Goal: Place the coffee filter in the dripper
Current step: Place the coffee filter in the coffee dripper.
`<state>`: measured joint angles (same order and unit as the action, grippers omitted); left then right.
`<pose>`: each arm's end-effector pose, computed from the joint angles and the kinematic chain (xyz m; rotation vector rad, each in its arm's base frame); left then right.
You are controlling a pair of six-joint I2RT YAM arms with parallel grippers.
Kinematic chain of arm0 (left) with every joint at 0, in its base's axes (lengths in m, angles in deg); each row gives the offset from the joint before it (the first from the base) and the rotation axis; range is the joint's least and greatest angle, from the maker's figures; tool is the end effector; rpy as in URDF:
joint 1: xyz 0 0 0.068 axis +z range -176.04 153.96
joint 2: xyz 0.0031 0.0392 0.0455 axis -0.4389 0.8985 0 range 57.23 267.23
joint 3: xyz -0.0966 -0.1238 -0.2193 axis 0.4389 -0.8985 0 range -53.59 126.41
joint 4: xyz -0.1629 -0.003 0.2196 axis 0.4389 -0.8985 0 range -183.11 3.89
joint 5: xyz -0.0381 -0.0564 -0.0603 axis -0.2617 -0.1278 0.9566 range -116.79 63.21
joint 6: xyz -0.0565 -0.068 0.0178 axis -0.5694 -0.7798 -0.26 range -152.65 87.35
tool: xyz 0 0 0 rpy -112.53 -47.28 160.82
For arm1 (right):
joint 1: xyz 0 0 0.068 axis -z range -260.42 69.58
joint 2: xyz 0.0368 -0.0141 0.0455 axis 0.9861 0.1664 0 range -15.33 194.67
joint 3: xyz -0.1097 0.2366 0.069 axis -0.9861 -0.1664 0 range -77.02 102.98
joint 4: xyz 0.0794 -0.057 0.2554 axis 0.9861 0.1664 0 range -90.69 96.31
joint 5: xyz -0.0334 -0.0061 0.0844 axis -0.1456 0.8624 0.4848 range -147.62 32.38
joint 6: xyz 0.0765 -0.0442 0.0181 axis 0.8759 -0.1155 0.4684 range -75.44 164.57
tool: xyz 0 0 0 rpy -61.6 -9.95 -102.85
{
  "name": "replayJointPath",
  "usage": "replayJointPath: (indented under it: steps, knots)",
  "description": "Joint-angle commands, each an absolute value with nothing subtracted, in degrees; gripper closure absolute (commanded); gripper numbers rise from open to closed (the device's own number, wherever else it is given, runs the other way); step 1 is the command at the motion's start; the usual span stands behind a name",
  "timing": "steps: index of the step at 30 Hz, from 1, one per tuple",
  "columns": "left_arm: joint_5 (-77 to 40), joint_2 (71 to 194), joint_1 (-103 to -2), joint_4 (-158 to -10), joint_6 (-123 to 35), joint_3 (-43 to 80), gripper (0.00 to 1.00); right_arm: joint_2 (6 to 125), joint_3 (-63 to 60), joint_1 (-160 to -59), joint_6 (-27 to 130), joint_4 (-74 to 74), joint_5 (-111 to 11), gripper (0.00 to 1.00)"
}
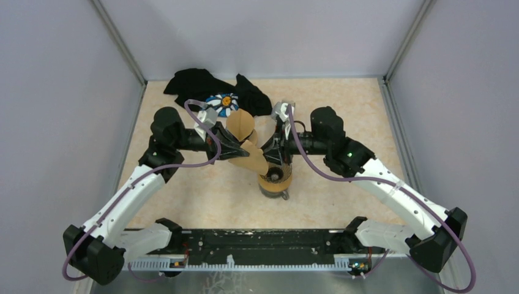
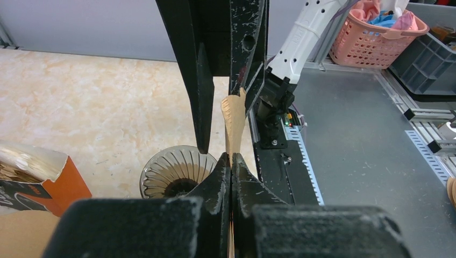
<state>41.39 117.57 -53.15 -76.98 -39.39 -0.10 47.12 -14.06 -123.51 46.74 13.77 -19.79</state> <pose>0.1954 -0.1842 0.3731 1.2300 1.2151 -1.3438 0.1782 0.2344 0.3739 -1.1117 1.5613 1.1426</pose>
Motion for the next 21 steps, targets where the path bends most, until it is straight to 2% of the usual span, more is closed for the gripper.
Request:
replayJointPath:
  steps: [1, 6, 9, 13, 15, 18, 21]
  knots:
    - [42.34, 116.32, -52.89, -73.33, -40.77, -0.68, 1.0, 47.23, -14.0, -124.03, 46.93, 10.28, -19.05, 0.8]
    - [41.12, 116.14, -52.84, -71.88, -42.63, -0.86, 0.98, 47.16, -13.74, -124.01, 46.75, 11.03, -19.48, 0.99]
    - [38.91, 115.41, -52.89, -72.15, -43.13, -1.0, 0.92, 46.78, -13.08, -124.02, 46.72, 12.73, -21.4, 1.0]
    - [33.69, 113.2, -52.85, -74.25, -43.12, -1.23, 0.71, 45.92, -11.91, -124.01, 46.93, 16.58, -24.97, 1.0]
    - [28.52, 112.03, -52.93, -76.99, -42.41, -0.72, 0.58, 45.67, -10.97, -124.02, 47.45, 18.72, -26.92, 1.0]
    - [20.35, 110.69, -53.46, -81.53, -42.13, 0.47, 0.44, 45.81, -8.73, -124.15, 48.42, 22.82, -31.18, 1.0]
    - [14.27, 109.94, -54.78, -84.85, -43.41, 1.26, 0.39, 46.07, -6.27, -124.63, 49.12, 27.53, -36.47, 1.0]
